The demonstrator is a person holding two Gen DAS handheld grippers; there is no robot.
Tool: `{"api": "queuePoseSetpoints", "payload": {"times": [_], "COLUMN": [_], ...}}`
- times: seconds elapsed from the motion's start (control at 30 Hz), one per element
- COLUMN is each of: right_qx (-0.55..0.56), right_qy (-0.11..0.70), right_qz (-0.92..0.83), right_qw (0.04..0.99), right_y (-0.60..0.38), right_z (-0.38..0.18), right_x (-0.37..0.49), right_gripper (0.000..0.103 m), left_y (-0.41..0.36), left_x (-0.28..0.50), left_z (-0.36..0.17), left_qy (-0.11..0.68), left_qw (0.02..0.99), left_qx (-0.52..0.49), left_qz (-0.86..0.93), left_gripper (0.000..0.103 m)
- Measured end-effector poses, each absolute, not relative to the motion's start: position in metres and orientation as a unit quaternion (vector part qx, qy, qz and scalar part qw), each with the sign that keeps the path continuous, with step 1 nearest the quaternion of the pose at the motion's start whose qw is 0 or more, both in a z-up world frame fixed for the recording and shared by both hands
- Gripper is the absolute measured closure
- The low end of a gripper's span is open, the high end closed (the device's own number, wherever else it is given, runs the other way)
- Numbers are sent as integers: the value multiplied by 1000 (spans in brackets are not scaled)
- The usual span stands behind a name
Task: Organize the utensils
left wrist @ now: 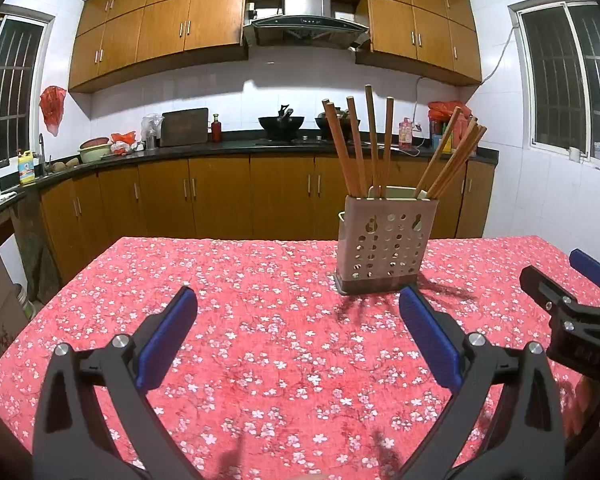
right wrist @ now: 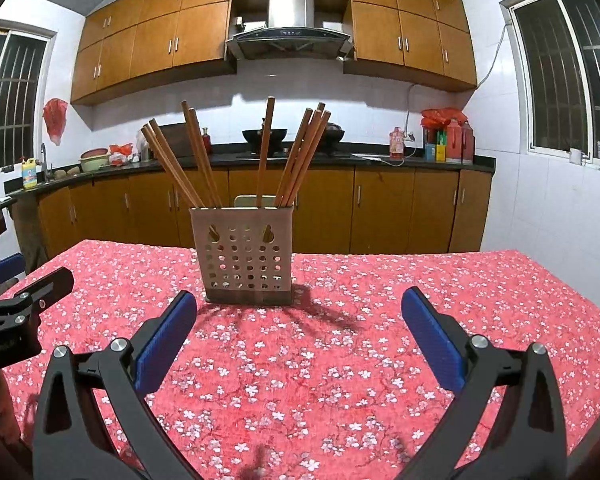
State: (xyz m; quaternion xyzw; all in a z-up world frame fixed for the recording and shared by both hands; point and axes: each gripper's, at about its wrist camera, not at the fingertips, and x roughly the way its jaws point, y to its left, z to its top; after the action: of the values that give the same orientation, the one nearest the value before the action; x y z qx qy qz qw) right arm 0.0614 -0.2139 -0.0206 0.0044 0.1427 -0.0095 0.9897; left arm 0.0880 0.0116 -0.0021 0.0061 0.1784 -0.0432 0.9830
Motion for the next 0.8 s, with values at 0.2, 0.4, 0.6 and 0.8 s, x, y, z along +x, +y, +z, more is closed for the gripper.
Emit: {"api": "queuePoseSetpoints", "payload": {"times": [0.2,0.4,0.6,0.8], "right_qx": [7,8,9,10], "right_qy": [144,143,144,145], "right_qz": [-10,-10,-11,-12], "right_qw": [990,990,989,989], "right_y": [-216,-217,-217,-216], "right_z": [-20,-20,-20,-21], "right_x": [62,62,63,63], "right_gripper": [2,2,2,2], "left_y": [10,8,7,7], "left_x": [88,87,88,88], "left_z": [-3,-4,-5,-5], "left_qy": [180,182,183,183], "left_qw": [983,982,982,982], "left_qx": [5,7,6,6], "left_qz": [-43,-45,-45,-44], "left_gripper": [4,4,4,4]}}
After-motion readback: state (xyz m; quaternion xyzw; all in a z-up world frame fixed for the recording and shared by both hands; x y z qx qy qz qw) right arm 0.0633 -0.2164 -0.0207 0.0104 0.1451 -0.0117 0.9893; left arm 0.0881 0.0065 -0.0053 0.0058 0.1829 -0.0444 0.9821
